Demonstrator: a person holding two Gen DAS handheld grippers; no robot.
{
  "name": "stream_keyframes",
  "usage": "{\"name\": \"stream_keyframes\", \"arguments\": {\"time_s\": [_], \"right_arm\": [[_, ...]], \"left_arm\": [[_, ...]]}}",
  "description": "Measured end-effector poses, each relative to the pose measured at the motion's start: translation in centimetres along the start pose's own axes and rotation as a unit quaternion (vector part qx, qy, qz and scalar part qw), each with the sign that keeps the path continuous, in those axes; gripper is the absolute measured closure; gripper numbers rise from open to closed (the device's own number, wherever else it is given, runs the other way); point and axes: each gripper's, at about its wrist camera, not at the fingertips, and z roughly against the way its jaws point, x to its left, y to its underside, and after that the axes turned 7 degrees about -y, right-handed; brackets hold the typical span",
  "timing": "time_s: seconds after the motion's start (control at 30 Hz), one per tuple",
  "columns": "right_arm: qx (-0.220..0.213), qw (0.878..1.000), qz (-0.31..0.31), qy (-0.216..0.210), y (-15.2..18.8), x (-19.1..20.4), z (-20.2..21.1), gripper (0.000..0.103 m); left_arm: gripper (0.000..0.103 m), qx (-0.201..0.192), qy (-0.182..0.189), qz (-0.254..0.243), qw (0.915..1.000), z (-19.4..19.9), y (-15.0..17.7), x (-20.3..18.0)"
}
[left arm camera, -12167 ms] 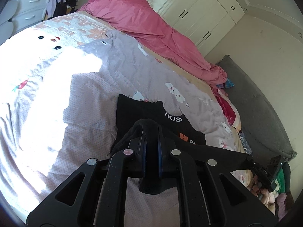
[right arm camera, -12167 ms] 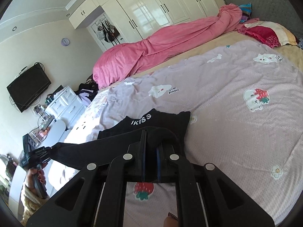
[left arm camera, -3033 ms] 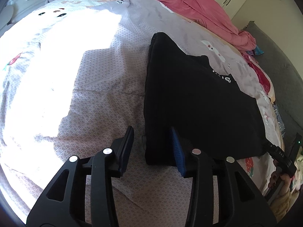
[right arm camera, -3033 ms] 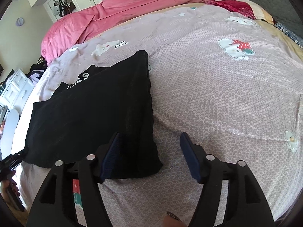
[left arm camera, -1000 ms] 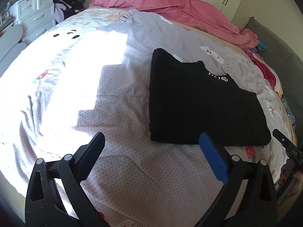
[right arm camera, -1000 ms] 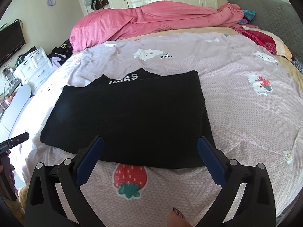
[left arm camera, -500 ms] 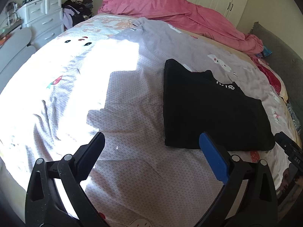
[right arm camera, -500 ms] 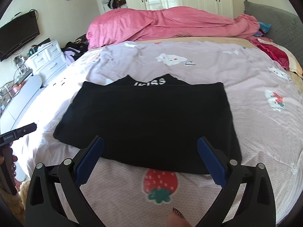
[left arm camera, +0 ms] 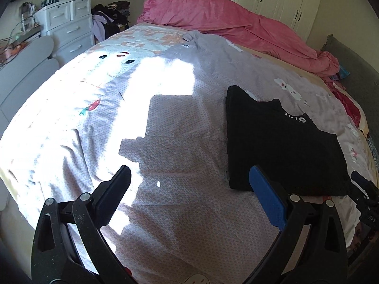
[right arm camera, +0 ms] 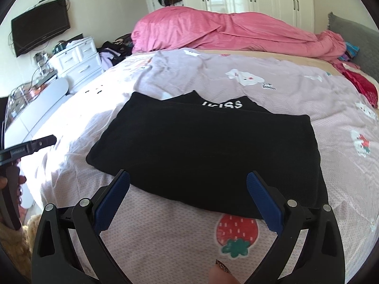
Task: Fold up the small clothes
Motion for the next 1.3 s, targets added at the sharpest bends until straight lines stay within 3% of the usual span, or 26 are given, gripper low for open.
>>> {"name": "stream_keyframes", "arguments": {"time_s": [0.8,1.3], "right_arm": [[0.038,0.996,0.07,-0.036,-0.2,6.2,-4.8,0.005],[0.076,0.99,0.12,-0.003,0.9,8.6,-9.3,0.005]], "left_arm": [[0.01,0.018,-0.015,0.012,0.9996,-2.1,-0.9,2.2],[0.01,0.038,-0.016,-0.007,0.9991,-5.1,-2.3,1.0]]}}
